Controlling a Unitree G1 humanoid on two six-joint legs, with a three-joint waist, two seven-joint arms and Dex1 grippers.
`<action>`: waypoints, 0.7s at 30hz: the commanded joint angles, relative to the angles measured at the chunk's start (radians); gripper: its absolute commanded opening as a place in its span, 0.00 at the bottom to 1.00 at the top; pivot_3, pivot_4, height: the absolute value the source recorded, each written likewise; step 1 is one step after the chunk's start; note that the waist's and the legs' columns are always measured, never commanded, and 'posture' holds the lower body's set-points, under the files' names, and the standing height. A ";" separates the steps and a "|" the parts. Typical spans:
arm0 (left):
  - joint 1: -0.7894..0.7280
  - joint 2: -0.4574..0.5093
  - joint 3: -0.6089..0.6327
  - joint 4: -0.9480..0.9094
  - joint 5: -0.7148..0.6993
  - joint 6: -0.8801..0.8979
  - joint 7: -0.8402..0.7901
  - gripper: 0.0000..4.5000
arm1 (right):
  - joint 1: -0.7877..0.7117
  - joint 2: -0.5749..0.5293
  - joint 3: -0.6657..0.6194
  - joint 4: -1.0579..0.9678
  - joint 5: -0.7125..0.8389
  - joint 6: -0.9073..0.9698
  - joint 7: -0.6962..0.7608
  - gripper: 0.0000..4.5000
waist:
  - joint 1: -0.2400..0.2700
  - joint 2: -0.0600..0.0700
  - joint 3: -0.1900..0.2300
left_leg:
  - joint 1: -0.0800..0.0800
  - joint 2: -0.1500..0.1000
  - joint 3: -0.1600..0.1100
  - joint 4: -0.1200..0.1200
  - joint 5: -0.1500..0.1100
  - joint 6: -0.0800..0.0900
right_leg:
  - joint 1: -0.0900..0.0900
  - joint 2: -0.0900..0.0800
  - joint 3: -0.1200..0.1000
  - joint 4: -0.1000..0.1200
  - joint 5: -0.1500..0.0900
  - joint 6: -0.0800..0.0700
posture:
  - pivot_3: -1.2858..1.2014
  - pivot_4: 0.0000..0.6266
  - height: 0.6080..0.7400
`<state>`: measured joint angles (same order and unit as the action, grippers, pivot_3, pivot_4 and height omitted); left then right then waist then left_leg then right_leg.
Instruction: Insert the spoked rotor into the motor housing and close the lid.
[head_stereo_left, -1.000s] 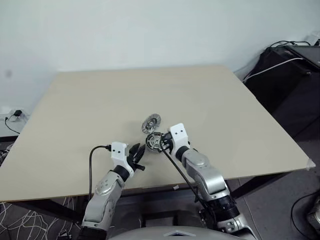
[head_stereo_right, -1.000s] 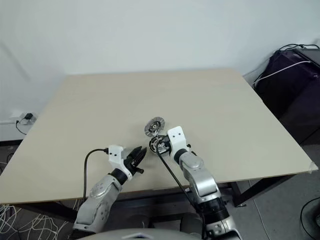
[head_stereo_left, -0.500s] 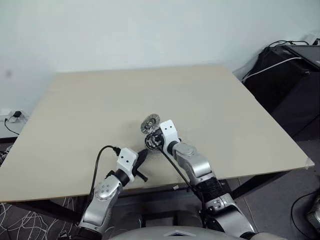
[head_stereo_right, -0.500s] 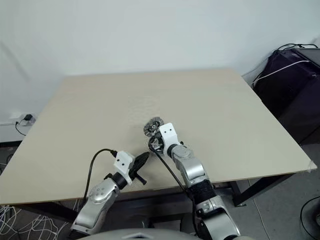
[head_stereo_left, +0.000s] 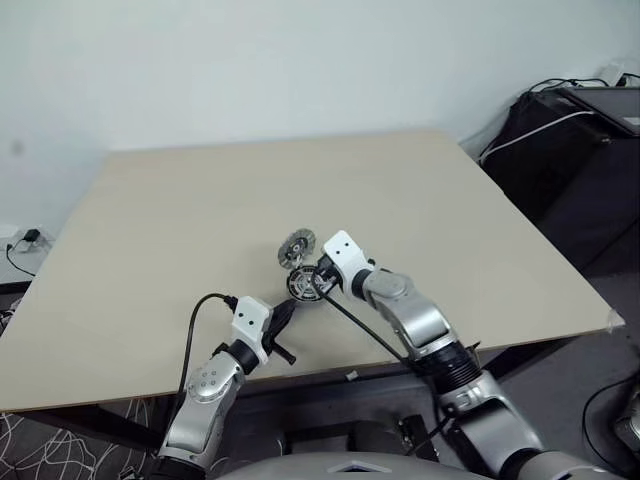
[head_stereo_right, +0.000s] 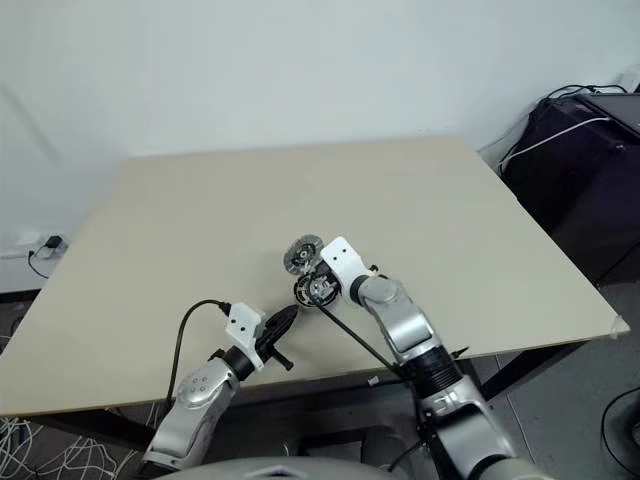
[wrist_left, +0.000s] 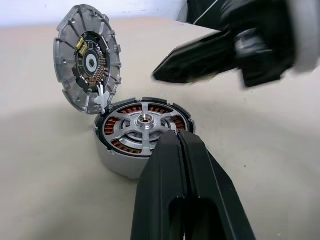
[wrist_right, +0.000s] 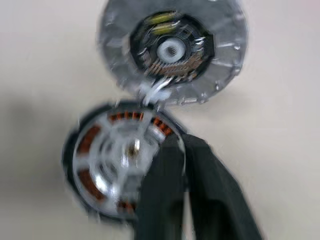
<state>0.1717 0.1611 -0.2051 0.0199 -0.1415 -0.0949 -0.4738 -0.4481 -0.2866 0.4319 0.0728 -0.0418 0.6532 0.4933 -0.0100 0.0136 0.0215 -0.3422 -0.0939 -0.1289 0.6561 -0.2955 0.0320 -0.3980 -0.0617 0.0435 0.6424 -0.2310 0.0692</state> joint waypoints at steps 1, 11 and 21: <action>-0.018 -0.003 0.014 -0.011 -0.013 -0.009 -0.005 0.00 | -0.047 -0.034 0.067 0.006 -0.053 -0.008 0.068 0.35 | 0.000 0.000 0.000 | 0.000 0.000 0.000 0.000 0.000 0.000 | 0.000 0.000 0.000 0.000 0.000 0.000 | 0.52 0.00 1.00; -0.010 0.001 0.036 -0.015 -0.009 -0.026 -0.005 0.00 | -0.228 -0.121 0.273 0.139 -0.209 -0.191 0.321 0.48 | 0.001 -0.001 0.000 | 0.000 0.000 0.000 0.001 0.000 0.000 | 0.000 0.000 0.000 0.000 0.000 0.000 | 0.52 0.00 1.00; 0.015 -0.019 0.026 -0.025 -0.002 -0.029 0.002 0.00 | -0.307 -0.137 0.322 0.169 -0.269 -0.338 0.514 0.48 | 0.005 -0.001 0.001 | -0.001 0.000 0.000 0.001 0.000 0.000 | 0.000 -0.001 -0.001 0.000 0.000 0.000 | 0.52 0.00 1.00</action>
<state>0.1907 0.1473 -0.1764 0.0260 -0.1402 -0.0991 -0.4780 -0.7270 -0.4125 0.7500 0.2517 -0.2932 0.3554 0.9707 -0.0048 0.0128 0.0220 -0.3427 -0.0943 -0.1290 0.6567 -0.2958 0.0323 -0.3982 -0.0625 0.0428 0.6420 -0.2308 0.0692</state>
